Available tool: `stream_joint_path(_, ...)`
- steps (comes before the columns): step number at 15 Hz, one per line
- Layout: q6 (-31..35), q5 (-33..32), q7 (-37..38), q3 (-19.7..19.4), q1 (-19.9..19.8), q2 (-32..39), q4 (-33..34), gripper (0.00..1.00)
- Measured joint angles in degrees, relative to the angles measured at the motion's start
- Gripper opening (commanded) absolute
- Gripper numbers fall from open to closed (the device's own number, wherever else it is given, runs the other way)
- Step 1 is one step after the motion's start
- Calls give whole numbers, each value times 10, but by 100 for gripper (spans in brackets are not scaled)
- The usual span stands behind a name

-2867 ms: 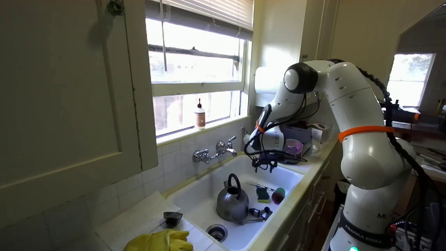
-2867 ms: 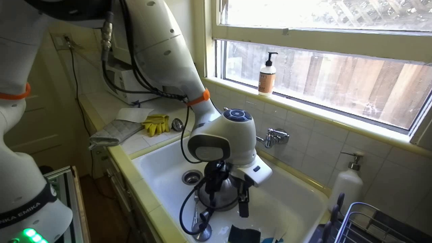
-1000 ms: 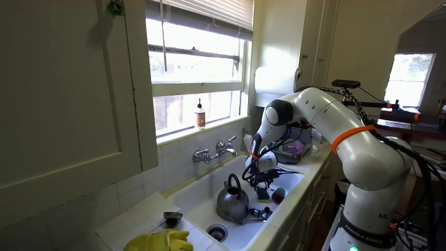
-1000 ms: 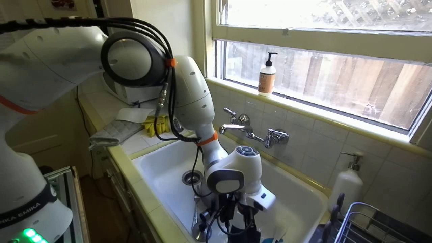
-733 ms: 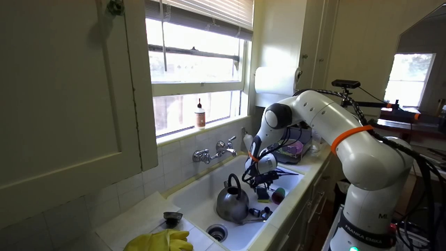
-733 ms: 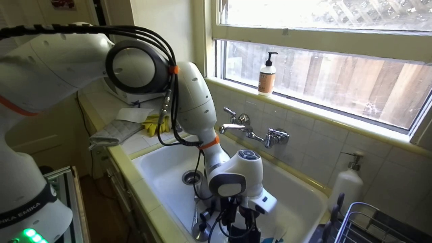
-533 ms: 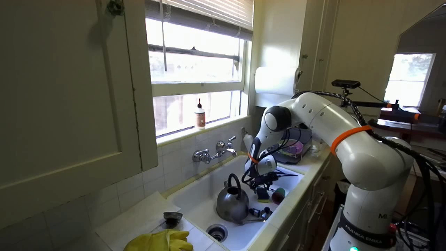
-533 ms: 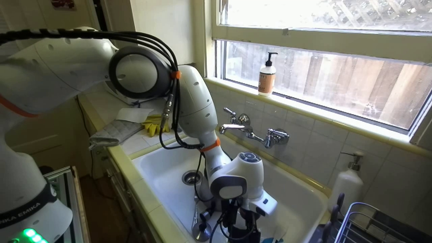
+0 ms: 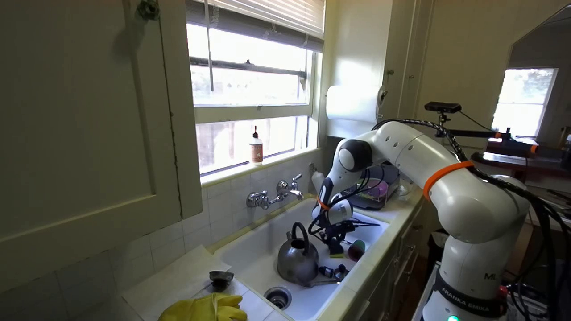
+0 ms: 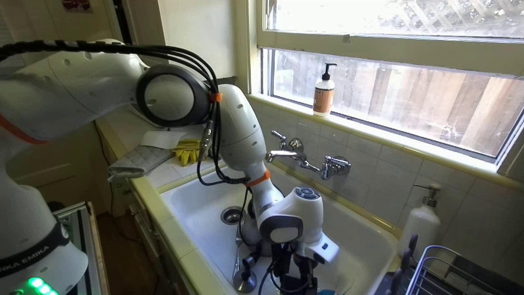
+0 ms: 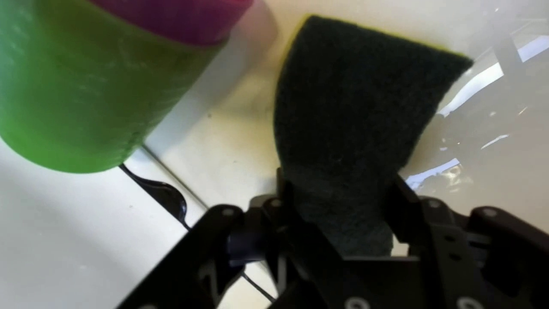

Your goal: Use the sponge to scrub the teapot

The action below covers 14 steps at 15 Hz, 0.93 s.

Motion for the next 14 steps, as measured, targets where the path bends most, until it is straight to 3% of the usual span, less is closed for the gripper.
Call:
stream_joint_path(2, 0, 1, 0, 1, -4, -5, 0, 5)
stream_joint_path(7, -1, 10, 19, 8, -13, -37, -9, 10)
stream_joint_path(8, -3, 14, 27, 11, -14, -45, -12, 6)
stream_joint_path(14, -11, 59, 63, 48, -14, -74, -28, 4)
